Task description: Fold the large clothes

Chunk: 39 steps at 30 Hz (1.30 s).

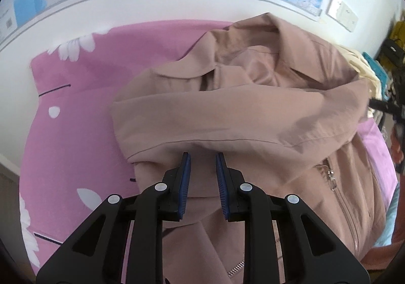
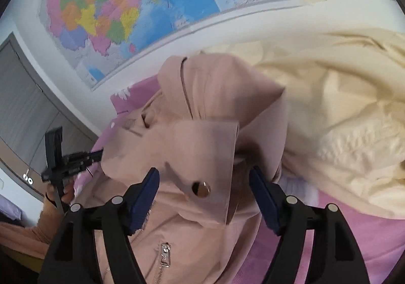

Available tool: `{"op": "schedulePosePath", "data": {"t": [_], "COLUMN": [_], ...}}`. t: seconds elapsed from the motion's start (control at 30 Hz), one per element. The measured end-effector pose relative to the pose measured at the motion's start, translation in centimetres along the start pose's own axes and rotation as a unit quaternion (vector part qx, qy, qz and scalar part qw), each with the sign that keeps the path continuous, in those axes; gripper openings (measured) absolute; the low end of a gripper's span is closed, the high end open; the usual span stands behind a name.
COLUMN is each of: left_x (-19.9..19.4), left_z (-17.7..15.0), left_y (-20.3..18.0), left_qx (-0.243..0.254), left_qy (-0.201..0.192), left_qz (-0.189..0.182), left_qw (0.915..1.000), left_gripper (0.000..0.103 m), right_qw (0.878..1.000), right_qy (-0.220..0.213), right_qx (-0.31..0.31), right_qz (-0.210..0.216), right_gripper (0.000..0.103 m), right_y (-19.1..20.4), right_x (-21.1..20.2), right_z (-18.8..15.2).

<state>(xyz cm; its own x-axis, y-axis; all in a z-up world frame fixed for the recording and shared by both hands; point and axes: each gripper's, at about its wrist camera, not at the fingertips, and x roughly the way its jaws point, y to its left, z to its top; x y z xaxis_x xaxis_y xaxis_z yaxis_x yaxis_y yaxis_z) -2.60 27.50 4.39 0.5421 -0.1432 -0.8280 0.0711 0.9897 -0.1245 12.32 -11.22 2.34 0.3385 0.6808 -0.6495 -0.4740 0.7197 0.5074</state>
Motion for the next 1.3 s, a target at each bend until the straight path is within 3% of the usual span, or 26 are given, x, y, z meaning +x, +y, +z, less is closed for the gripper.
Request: {"op": "schedulePosePath", "data": {"t": [0.07, 0.1, 0.2, 0.3, 0.37, 0.43, 0.53, 0.63, 0.9, 1.03, 1.17, 1.23, 1.3], "left_x": [0.3, 0.4, 0.5, 0.2, -0.1, -0.2, -0.7, -1.3, -3.8, -3.1, -2.1, -2.4, -3.0], "left_z": [0.0, -0.1, -0.1, -0.4, -0.7, -1.0, -1.4, -1.7, -1.8, -1.7, -2.3, -2.7, -3.3], "left_y": [0.4, 0.5, 0.9, 1.2, 1.4, 1.7, 2.0, 2.1, 0.7, -0.1, -0.2, -0.1, 0.3], "left_qx": [-0.005, -0.007, -0.015, -0.017, -0.018, -0.017, -0.017, -0.015, 0.016, 0.025, 0.025, 0.026, 0.022], "left_qy": [0.002, 0.003, 0.003, -0.001, -0.004, -0.004, -0.009, -0.013, -0.037, -0.03, -0.01, -0.011, -0.017], "left_qz": [0.009, 0.011, 0.023, 0.034, 0.039, 0.049, 0.045, 0.039, 0.025, 0.026, 0.041, 0.044, 0.047], "left_qw": [0.9999, 0.9999, 0.9996, 0.9993, 0.9991, 0.9986, 0.9988, 0.999, 0.9989, 0.9989, 0.9988, 0.9986, 0.9985], "left_gripper": [0.021, 0.021, 0.02, 0.018, 0.018, 0.017, 0.017, 0.017, 0.02, 0.023, 0.026, 0.042, 0.05], "right_qw": [1.0, 0.999, 0.996, 0.985, 0.982, 0.981, 0.985, 0.989, 0.998, 0.999, 0.998, 0.997, 0.997], "right_qy": [0.016, 0.025, 0.042, 0.048, 0.054, 0.06, 0.081, 0.078, -0.012, -0.005, 0.023, 0.032, 0.029], "right_qx": [-0.001, 0.008, 0.047, 0.095, 0.109, 0.126, 0.14, 0.124, 0.053, 0.033, 0.064, 0.071, 0.071], "right_qz": [0.013, 0.023, 0.065, 0.135, 0.143, 0.134, 0.054, 0.02, 0.03, 0.013, 0.003, -0.004, -0.009], "right_gripper": [0.034, 0.011, 0.009, 0.009, 0.008, 0.008, 0.009, 0.008, 0.008, 0.008, 0.009, 0.013, 0.022], "right_y": [0.1, 0.0, -0.1, 0.1, 0.4, 0.1, -1.3, -1.9, 0.7, 0.6, -2.0, -2.5, -2.2], "right_x": [1.0, 1.4, 1.3, -0.6, -1.7, -2.1, -0.3, 1.8, -0.4, 1.5, 2.9, 2.8, 2.2], "right_z": [-0.4, -0.5, -0.5, -0.6, -0.6, -0.7, -0.8, -0.6, 1.2, 1.5, 0.4, -0.2, -0.5]}}
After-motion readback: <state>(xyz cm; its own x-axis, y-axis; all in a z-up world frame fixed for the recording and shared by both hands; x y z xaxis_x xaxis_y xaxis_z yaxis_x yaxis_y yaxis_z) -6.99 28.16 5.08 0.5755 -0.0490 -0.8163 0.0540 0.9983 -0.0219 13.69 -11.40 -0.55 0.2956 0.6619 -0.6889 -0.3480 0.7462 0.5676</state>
